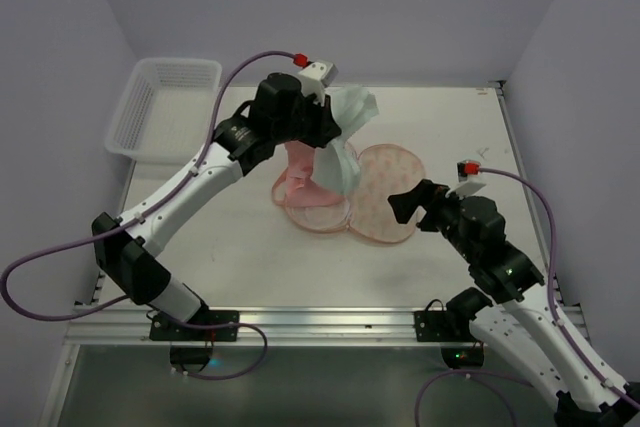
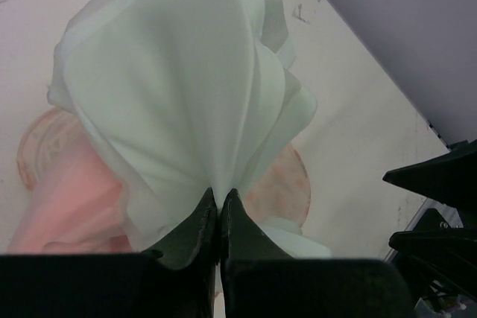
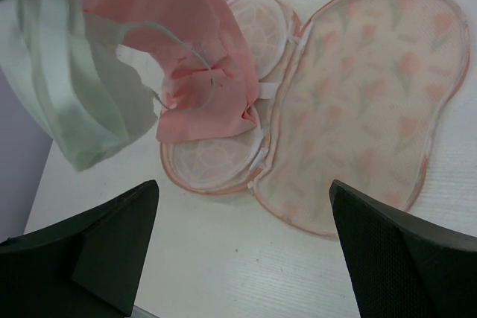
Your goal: Unzip the laundry bag and remove the bra
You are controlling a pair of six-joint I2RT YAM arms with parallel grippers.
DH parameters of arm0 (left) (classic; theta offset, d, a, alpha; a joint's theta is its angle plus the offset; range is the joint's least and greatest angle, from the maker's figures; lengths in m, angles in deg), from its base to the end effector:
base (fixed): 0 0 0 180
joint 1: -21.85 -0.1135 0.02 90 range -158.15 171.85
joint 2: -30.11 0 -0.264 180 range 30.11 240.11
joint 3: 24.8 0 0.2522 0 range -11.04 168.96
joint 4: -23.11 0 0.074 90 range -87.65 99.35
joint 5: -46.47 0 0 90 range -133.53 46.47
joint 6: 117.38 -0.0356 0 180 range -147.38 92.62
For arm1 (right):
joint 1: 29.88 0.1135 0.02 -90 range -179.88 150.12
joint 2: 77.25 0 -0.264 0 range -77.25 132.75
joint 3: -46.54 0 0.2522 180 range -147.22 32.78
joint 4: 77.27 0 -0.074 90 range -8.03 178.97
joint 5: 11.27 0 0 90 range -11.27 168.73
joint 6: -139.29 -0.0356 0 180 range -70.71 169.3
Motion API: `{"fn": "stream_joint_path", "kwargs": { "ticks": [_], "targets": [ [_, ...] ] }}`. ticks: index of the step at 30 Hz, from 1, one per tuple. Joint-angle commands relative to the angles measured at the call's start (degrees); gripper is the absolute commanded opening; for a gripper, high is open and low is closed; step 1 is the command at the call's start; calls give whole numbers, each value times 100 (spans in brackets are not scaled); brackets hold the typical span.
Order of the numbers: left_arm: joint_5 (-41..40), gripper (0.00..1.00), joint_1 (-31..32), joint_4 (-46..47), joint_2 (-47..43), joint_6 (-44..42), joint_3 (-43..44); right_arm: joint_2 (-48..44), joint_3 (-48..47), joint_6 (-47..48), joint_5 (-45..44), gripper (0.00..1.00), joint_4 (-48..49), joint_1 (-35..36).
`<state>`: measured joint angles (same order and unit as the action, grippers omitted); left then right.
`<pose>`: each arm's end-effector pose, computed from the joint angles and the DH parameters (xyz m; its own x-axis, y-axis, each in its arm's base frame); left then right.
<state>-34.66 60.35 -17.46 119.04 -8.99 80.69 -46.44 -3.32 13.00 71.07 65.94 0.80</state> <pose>0.2756 -0.2262 0.4049 -0.5310 0.0241 -0.8470 0.5878 0.7305 -0.3477 0.1192 0.0652 0.2977 -0.4459 0.4175 -0.7917 -0.1645 0.8313 0.5310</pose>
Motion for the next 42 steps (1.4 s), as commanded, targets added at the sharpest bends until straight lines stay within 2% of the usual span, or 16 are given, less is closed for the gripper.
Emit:
{"fn": "stream_joint_path", "kwargs": {
  "ticks": [1, 7, 12, 15, 16, 18, 19, 22, 25, 29, 33, 42],
  "targets": [
    [187, 0, 245, 386, 142, 147, -635, 48, 6, 0, 116, 99, 360, -18],
    [-543, 2, 281, 1107, 887, 279, -1437, 215, 190, -132, 81, 99, 387, -18],
    [-999, 3, 719, 1415, 1504, 402, -1307, 31, 489, -290, -86, 99, 378, -18],
    [-1159, 23, 1045, 1477, 1838, 402, -1035, -215, 612, -369, -235, 99, 299, -18],
    [-1167, 32, 1098, 1477, 1952, 402, -973, -337, 621, -396, -323, 99, 255, -18],
    [-1194, 43, 1247, 1477, 2032, 385, -841, -470, 613, -466, -429, 99, 71, -27],
    [-1237, 53, 1291, 1459, 2058, 367, -805, -540, 613, -484, -481, 99, -8, -18],
    [-1483, 68, 1449, 1415, 2059, 262, -682, -848, 613, -572, -736, 99, -272, -18],
    [-1765, 75, 1511, 1336, 2181, 51, -515, -1094, 621, -642, -842, 99, -465, -18],
    [-1967, 76, 1651, 1090, 2498, -230, -234, -1270, 604, -747, -921, 99, -738, -27],
    [-2511, 75, 1845, 897, 2849, -547, 56, -1402, 621, -809, -948, 99, -826, -18],
    [-3152, 65, 1863, 536, 3430, -960, 504, -1516, 674, -941, -869, 99, -914, -27]
  ]
}}
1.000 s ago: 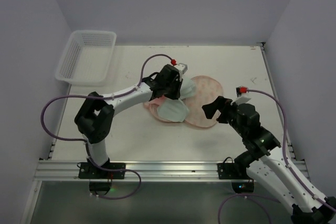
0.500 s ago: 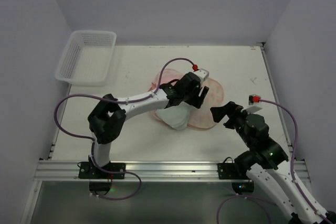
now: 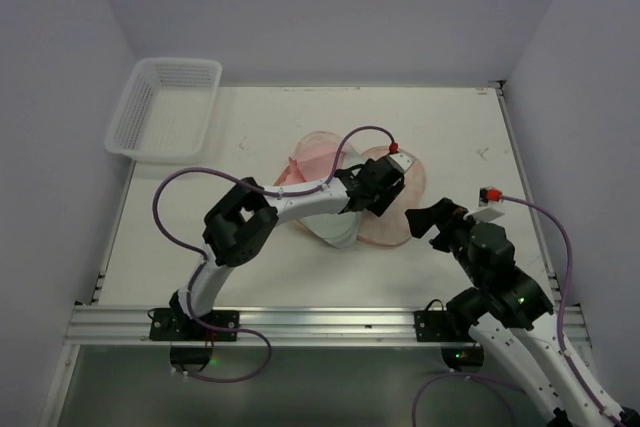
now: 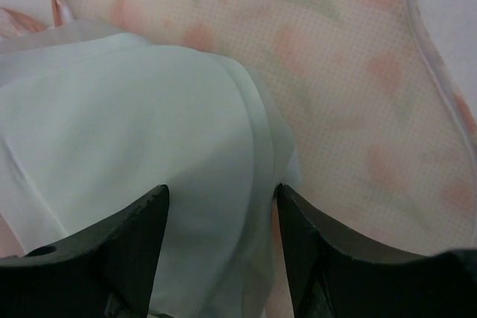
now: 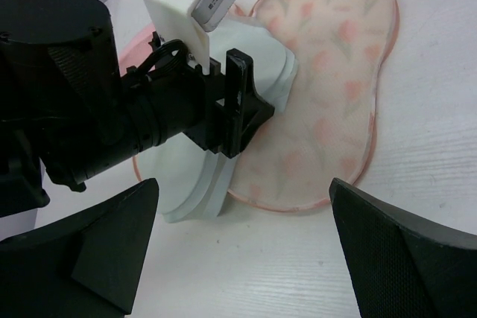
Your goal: Unzip the laundry bag and remove the bra
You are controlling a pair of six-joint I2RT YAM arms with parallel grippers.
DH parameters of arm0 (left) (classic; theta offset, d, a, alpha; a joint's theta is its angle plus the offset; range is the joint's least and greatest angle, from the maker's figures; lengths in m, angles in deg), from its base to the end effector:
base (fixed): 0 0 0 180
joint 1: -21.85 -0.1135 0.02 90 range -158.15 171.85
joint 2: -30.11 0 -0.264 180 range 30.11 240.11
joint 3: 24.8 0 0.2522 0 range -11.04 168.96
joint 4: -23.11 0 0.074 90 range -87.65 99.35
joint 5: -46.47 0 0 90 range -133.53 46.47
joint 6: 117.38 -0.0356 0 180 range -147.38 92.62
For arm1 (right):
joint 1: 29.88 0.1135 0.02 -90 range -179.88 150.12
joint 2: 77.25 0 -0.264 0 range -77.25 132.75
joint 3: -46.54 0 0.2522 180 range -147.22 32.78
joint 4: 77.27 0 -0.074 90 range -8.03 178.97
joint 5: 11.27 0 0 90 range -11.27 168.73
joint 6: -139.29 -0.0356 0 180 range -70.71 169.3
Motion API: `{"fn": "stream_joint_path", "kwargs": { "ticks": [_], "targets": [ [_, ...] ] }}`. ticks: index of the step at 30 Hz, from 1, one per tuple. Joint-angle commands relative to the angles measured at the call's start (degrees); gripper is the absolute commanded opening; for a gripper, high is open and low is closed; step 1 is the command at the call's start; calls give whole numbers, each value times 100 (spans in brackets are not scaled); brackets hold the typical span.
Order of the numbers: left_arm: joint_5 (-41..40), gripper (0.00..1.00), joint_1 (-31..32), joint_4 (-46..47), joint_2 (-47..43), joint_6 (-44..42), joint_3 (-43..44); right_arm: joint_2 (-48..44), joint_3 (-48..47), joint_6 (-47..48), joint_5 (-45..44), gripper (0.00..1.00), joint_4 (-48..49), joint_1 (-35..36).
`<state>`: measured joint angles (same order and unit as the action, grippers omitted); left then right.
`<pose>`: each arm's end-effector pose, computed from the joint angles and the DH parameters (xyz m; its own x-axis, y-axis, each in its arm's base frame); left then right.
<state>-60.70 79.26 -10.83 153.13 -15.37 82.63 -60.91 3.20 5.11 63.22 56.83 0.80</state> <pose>0.2657 -0.3961 0.1849 -0.5468 0.4863 -0.6816 0.6012 0.7946 0.0846 0.0856 0.0397 0.2672 -0.3908 0.5490 -0.7389 -0.0024 0.8021 0.5972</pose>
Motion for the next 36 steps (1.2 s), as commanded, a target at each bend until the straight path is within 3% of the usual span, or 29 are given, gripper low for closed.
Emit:
{"fn": "stream_joint_path", "kwargs": {
  "ticks": [1, 6, 9, 13, 22, 36],
  "targets": [
    [-603, 62, -37, -161, 90, -357, 327, -69, 31, -161, -75, 99, -3, -18],
    [-726, 47, -28, -311, 266, -401, 380, -96, 76, -205, -40, 99, -12, -18],
    [-683, 19, -28, -346, 170, -323, 380, -131, 76, -213, -49, 99, -11, -27],
    [-472, 2, -28, -381, -181, -147, 424, -175, 58, -205, -93, 99, -3, -18],
    [512, 0, -37, -179, -1341, 267, 407, -289, 40, -170, -224, 99, -3, -18],
    [1258, 3, -379, 32, -2387, 389, 916, -447, -162, -55, -497, 99, -11, -18]
  ]
}}
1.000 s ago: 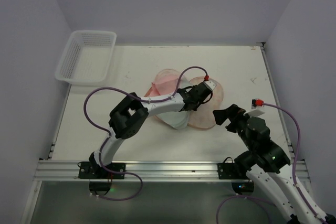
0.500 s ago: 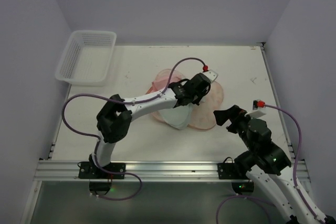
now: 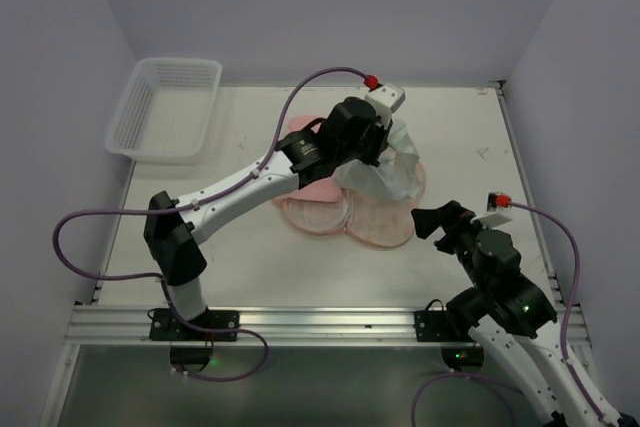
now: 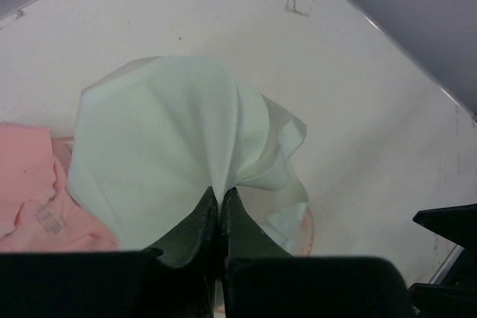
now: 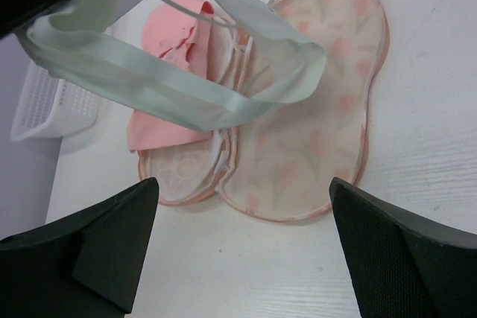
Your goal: Unzip the laundry bag and remove the bra
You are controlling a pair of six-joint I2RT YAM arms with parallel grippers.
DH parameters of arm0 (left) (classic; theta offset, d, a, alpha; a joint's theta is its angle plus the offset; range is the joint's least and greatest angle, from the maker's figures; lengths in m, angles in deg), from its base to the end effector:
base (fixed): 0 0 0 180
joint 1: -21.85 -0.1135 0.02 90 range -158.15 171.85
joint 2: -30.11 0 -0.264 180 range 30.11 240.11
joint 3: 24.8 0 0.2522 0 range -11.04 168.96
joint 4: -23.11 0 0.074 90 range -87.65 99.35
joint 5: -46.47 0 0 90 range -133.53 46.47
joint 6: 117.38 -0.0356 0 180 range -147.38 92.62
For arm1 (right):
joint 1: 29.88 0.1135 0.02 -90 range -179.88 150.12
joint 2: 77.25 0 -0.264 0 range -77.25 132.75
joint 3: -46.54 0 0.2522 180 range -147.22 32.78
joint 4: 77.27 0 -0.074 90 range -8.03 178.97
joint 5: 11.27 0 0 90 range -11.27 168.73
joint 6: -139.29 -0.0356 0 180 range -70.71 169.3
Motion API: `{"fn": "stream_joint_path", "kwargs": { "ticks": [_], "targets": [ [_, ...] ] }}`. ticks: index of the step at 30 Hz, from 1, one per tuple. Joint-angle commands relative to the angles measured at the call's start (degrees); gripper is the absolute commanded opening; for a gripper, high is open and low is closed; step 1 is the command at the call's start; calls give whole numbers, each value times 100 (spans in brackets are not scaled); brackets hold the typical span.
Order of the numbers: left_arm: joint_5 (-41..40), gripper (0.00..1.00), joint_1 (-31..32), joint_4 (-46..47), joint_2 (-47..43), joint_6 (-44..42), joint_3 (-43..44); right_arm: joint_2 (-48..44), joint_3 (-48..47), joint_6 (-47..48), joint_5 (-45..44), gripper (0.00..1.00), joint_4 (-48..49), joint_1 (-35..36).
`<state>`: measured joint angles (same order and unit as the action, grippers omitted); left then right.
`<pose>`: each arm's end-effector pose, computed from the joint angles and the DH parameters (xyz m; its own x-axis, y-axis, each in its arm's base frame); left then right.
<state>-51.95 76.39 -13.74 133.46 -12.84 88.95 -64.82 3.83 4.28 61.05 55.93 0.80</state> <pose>0.2518 -0.3446 0.3672 -0.4333 0.1803 -0.8830 0.6414 0.7499 -0.1616 0.0773 0.0333 0.2668 -0.3396 0.5820 -0.7389 0.0063 0.7870 0.6170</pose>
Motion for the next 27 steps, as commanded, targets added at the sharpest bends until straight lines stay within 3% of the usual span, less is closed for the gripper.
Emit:
{"fn": "stream_joint_path", "kwargs": {
  "ticks": [1, 5, 11, 17, 22, 27],
  "targets": [
    [473, 3, -119, 340, -447, 171, 337, -65, -243, 28, -307, 99, 87, -18],
    [377, 3, -277, 455, -789, 180, 364, -109, -374, 80, -377, 99, 96, -18],
    [210, 3, -1164, 402, -1396, 76, 495, -74, -401, 151, -378, 99, 96, -18],
    [-554, 3, -1832, 323, -1906, -425, 584, 110, -375, 256, -228, 99, 324, -18],
    [-380, 3, -3492, 200, -2012, -619, 242, 392, -392, 405, 96, 99, 675, -18],
    [-98, 4, -4932, -178, -1670, -1102, 469, 664, -296, 660, 536, 99, 1079, -27]
  ]
}}
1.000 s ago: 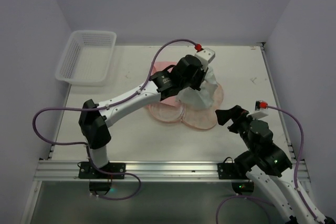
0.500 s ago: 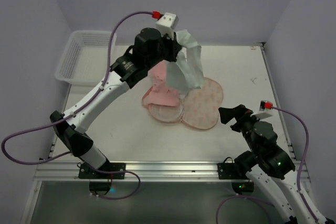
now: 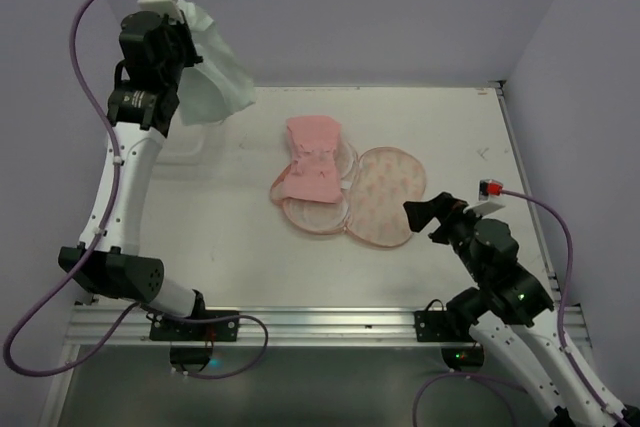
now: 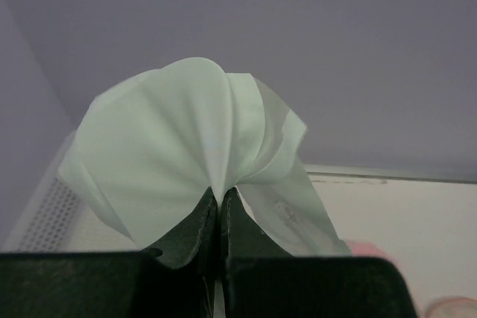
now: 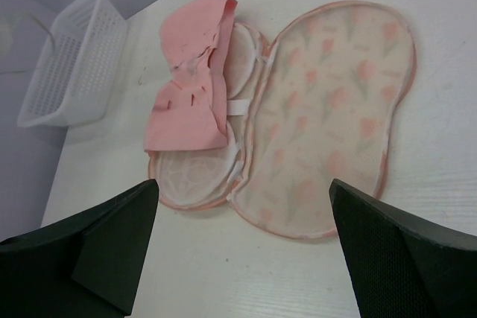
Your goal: Unzip the laundry bag and remove the bra
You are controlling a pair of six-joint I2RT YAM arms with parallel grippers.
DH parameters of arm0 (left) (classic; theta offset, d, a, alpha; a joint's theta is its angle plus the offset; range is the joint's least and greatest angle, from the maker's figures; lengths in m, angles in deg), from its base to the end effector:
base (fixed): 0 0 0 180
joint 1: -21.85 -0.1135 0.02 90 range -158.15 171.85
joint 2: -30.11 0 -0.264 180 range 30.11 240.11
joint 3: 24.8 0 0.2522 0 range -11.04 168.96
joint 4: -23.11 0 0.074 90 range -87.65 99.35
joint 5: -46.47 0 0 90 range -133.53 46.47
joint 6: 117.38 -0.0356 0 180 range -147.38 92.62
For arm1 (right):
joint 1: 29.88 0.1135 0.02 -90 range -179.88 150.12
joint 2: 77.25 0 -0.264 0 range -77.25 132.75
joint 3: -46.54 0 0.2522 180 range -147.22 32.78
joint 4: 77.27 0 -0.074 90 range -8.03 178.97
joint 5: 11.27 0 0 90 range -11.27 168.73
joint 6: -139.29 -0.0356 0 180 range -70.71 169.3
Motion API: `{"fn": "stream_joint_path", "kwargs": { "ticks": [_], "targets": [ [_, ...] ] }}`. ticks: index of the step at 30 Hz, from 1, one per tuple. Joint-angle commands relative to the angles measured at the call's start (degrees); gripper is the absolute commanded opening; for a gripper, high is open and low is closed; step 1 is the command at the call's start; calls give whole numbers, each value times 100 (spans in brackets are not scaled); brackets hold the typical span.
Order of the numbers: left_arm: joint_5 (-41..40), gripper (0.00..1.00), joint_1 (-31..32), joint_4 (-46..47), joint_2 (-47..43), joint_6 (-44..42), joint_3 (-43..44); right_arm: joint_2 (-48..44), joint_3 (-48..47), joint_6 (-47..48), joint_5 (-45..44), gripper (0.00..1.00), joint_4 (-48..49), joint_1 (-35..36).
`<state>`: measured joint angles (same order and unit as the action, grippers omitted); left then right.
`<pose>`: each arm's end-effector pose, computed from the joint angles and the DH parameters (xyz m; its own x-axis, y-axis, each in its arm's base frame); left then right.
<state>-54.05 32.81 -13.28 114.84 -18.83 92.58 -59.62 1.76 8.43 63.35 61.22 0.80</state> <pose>0.3123 -0.0539 0.5053 -0.0645 -0.1364 -0.9886 -0.0015 0.9906 -0.1366 0.0889 0.0418 0.2817 -0.3386 0.5326 -0.7757 -0.0654 0.8091 0.5840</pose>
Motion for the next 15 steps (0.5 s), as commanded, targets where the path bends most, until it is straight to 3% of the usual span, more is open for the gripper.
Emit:
{"fn": "stream_joint_path", "kwargs": {
  "ticks": [1, 6, 15],
  "targets": [
    [77, 4, -725, -189, 211, -643, 72, 249, -79, 271, 420, 99, 690, -18],
    [-310, 1, -1499, 276, 360, -1558, -508, 697, -105, 500, 685, 99, 972, -27],
    [-73, 0, -1895, 1548, 1783, -2209, -1008, 1770, -501, 825, 984, 99, 1333, -18]
  ]
}}
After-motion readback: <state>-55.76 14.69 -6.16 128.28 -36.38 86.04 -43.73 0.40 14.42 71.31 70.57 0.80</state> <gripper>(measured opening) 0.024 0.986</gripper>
